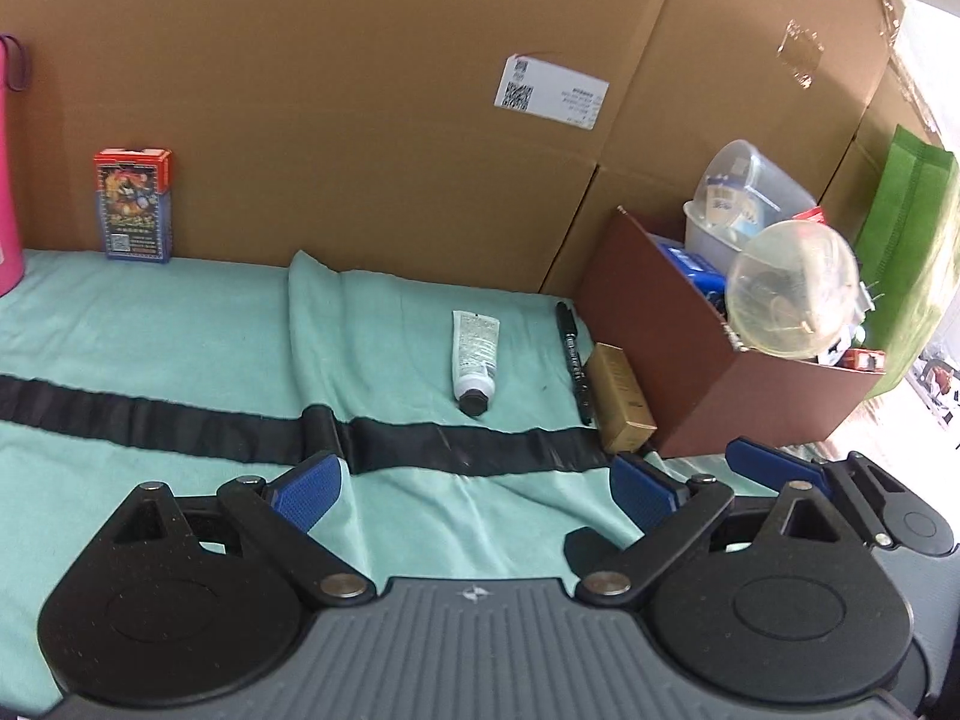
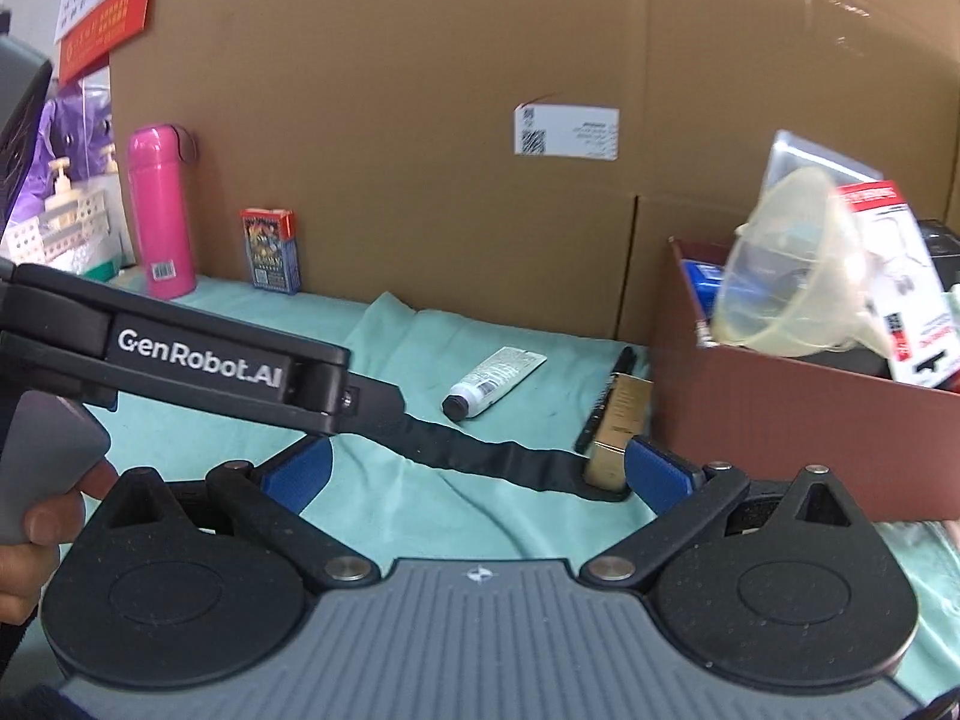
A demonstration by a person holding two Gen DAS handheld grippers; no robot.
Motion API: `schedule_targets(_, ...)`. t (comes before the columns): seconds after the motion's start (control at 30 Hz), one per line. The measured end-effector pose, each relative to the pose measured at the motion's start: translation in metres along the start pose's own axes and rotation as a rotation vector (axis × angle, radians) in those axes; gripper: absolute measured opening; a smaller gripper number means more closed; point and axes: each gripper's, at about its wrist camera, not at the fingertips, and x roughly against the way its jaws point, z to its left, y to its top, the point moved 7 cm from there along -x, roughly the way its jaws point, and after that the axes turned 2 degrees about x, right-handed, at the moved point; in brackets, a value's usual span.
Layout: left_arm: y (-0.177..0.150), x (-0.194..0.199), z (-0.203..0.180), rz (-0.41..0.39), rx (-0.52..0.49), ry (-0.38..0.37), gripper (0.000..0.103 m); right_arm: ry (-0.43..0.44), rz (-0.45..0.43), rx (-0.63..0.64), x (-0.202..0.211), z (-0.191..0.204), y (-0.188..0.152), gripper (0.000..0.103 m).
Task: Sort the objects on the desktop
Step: 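Close the left gripper on the white tube and lift it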
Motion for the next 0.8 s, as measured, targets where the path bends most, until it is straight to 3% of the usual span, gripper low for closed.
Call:
schedule_targets(0.23, 0.024, -0.038, -0.001, 0.035, -0.063, -0.021, 0.092, -0.011, 0.050, -0.005, -0.044, 0.000, 0.005, 0.099)
schedule_targets(0.33, 0.034, -0.057, -0.002, 0.062, -0.092, -0.023, 0.087, -0.013, 0.059, -0.015, -0.062, -0.003, 0.009, 0.088)
schedule_targets(0.5, 0.044, -0.085, -0.003, 0.121, -0.119, -0.029, 0.077, -0.004, 0.099, -0.059, -0.098, -0.010, 0.015, 0.084)
schedule_targets(0.8, 0.049, -0.125, 0.001, 0.212, -0.118, -0.022, 0.049, -0.005, 0.158, -0.086, -0.136, -0.016, 0.016, 0.068)
